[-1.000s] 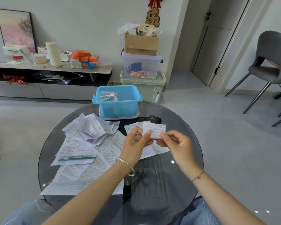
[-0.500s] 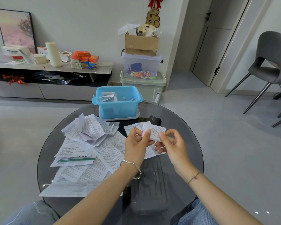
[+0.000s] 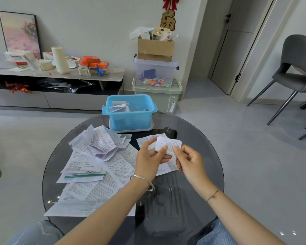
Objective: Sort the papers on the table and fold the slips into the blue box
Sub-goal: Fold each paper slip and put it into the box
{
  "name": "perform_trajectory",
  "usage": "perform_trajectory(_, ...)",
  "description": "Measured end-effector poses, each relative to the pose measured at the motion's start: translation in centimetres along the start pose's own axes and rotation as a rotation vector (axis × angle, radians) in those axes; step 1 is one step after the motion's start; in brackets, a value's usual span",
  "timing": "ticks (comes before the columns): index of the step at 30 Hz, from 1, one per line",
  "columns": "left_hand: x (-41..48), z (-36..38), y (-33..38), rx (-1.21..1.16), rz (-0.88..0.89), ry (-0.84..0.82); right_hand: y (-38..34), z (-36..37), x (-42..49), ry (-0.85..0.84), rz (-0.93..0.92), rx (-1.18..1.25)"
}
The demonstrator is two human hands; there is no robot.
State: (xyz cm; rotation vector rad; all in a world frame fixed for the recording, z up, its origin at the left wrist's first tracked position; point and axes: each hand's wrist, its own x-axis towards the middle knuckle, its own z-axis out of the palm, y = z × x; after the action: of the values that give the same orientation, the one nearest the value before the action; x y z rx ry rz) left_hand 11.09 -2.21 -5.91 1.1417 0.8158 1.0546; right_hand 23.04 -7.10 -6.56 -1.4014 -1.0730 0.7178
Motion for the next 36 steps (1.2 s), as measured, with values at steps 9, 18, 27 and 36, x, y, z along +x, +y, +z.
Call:
perform_trajectory(9,0.4,-0.8,0.1,0.072,-0.019,-0.111,-1.1,-0.1,-0.2,-0.015,-0.062,0.090)
perform_trajectory(18,0.0,-0.8,0.3,0.157,-0.076,-0.267,-1.8,0.0,-0.6,0.023,-0.150,0.010)
perform_trajectory(27,-0.6,-0.6,1.0,0.274,0.030,-0.320,-0.6,-0.2,-0.3,0.110,-0.126,-0.034)
perform_trajectory(36,-0.1,-1.3,1.2,0.215,-0.107,-0.223,-0.4,-0.7,0.2,-0.027,-0.053,-0.055)
